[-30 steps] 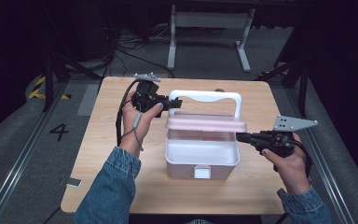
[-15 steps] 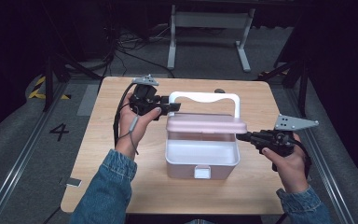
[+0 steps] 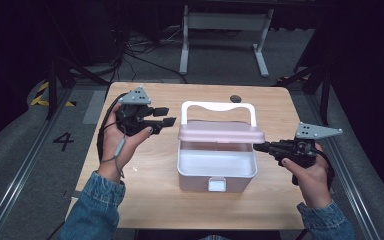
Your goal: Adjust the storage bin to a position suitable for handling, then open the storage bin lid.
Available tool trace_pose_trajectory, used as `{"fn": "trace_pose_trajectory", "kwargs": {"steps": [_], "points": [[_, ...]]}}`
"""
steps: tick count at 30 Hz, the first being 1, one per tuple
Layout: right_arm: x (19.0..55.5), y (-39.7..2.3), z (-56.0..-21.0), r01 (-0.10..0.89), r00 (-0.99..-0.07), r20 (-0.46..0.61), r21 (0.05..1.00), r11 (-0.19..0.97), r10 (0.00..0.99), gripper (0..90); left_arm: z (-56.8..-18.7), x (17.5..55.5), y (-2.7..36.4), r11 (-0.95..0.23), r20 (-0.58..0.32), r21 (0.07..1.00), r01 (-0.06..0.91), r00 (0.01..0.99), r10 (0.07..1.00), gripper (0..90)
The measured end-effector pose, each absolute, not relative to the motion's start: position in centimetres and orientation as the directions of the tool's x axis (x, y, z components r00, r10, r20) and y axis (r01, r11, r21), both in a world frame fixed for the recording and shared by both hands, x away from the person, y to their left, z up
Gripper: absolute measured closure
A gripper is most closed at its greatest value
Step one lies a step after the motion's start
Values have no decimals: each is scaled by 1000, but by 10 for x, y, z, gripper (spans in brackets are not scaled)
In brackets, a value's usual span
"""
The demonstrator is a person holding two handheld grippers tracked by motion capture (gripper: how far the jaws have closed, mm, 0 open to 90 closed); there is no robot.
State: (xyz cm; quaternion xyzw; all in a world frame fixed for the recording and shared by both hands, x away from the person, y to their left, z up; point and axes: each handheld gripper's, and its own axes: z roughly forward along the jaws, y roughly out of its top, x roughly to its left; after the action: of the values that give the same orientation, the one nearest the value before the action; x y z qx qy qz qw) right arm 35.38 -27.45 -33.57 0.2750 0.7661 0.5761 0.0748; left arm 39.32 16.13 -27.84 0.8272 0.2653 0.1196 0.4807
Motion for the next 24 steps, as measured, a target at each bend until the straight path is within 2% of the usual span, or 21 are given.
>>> {"fn": "trace_pose_trajectory", "kwargs": {"steps": [3,7,11,18,24], "points": [[354,-275,-335,336,-837,205,924,182,507,900,-284,378,168,-392,-78,852,347,824,560,564],[354,-275,-334,338,-835,208,924,177,510,900,-294,365,170,-441,1,846,300,826,564,533],[354,-273,-332,337,-836,208,925,175,508,900,-301,359,166,-469,15,837,282,845,535,464],[355,-273,-332,343,-839,221,924,169,498,900,-304,354,155,-469,61,847,251,830,554,327],[356,-273,-332,347,-840,229,924,162,492,900,-303,356,143,-466,78,857,221,838,541,302]]}}
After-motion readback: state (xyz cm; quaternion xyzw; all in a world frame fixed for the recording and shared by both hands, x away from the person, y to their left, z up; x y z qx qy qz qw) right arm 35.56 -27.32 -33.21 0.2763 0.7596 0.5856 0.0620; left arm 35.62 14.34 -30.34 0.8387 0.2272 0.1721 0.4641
